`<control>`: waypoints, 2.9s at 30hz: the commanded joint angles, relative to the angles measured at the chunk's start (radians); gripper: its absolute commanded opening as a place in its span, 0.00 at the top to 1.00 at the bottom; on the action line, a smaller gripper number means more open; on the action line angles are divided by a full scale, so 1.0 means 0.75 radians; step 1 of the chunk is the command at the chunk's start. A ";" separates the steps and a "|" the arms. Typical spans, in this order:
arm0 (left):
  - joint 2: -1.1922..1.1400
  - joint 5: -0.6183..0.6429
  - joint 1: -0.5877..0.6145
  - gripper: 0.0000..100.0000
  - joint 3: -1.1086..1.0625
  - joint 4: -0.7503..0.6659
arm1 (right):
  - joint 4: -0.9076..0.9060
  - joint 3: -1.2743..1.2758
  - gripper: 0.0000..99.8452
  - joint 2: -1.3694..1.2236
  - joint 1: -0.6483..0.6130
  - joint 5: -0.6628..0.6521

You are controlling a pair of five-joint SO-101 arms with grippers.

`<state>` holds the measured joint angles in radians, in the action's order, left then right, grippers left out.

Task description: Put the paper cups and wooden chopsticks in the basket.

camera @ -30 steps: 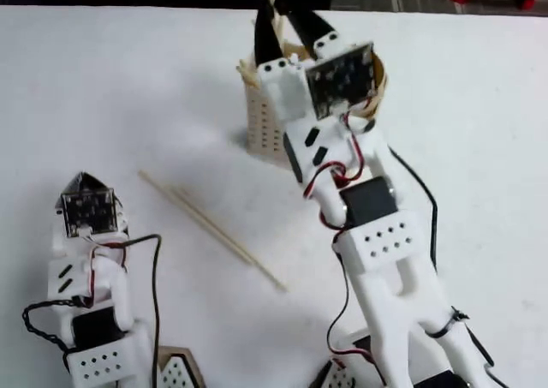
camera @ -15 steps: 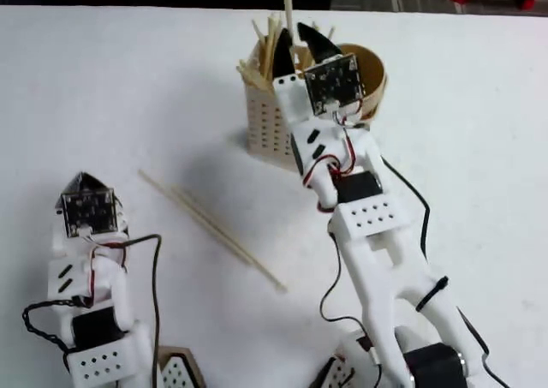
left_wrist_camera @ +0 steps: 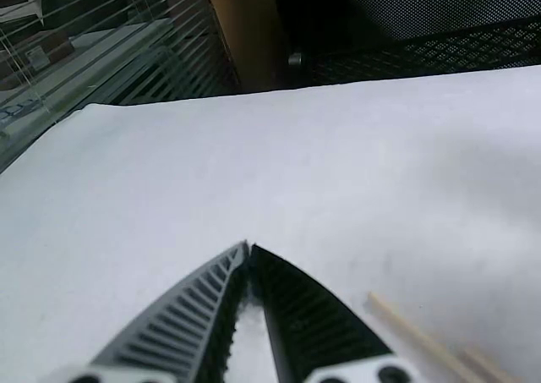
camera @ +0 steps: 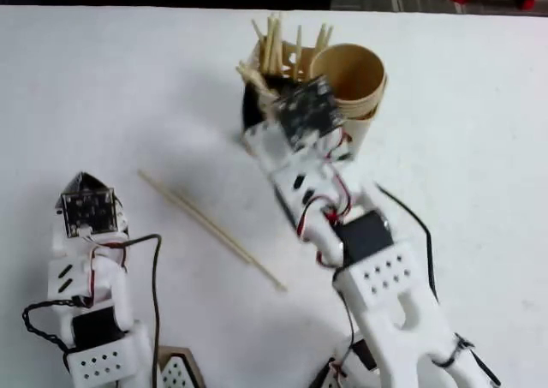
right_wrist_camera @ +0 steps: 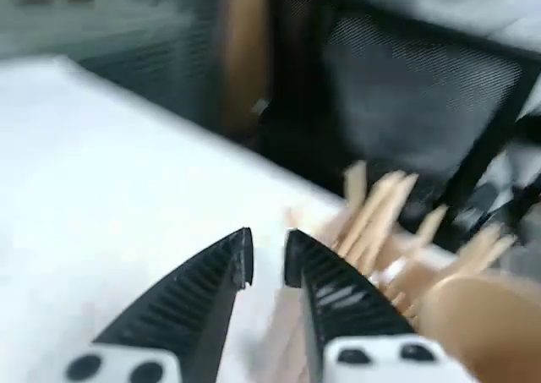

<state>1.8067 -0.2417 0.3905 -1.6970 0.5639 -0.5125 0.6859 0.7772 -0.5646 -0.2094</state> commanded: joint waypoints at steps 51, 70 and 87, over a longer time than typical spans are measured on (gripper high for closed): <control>0.019 0.000 0.001 0.97 0.004 -0.027 | -0.731 -0.681 0.98 -1.552 -0.271 -0.137; 0.019 0.000 0.001 0.97 0.004 -0.027 | -0.922 -0.524 0.98 -1.173 -0.077 -0.143; 0.019 0.000 0.001 0.97 0.004 -0.027 | -0.703 -0.534 0.73 -1.370 -0.251 -0.143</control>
<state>1.8067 -0.2417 0.3905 -1.6970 0.5639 -1.0894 0.3069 -0.1972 -0.7472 -0.3076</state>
